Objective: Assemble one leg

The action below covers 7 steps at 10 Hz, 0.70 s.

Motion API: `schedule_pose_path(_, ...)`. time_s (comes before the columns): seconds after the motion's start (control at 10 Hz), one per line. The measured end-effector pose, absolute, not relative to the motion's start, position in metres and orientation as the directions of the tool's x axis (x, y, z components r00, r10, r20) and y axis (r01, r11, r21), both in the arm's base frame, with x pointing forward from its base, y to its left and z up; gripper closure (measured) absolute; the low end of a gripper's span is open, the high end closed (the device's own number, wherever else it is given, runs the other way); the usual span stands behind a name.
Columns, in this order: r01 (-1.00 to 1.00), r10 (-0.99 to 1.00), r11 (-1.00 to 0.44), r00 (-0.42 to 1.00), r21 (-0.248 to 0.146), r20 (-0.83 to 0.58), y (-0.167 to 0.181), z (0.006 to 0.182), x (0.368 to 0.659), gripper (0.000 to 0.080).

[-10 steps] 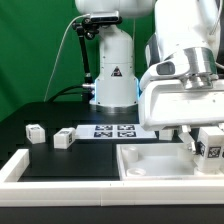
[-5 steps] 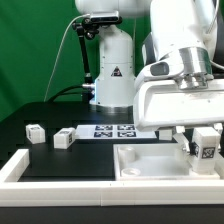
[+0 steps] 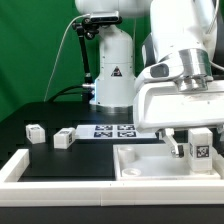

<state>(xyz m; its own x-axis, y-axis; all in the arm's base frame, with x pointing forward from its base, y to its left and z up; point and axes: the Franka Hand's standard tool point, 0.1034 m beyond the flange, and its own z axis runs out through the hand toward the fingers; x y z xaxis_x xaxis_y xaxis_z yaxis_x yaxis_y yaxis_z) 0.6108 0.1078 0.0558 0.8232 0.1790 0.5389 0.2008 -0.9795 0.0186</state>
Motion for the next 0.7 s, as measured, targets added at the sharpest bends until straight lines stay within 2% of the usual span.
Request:
schedule_pose_path(0.3,0.201,0.179,-0.979,0.825,0.018,0.536,0.108,0.056,0.611,0.015)
schedule_pose_path(0.7,0.21,0.183,-0.978,0.842,0.004,0.507,0.11,0.091,0.616,0.015)
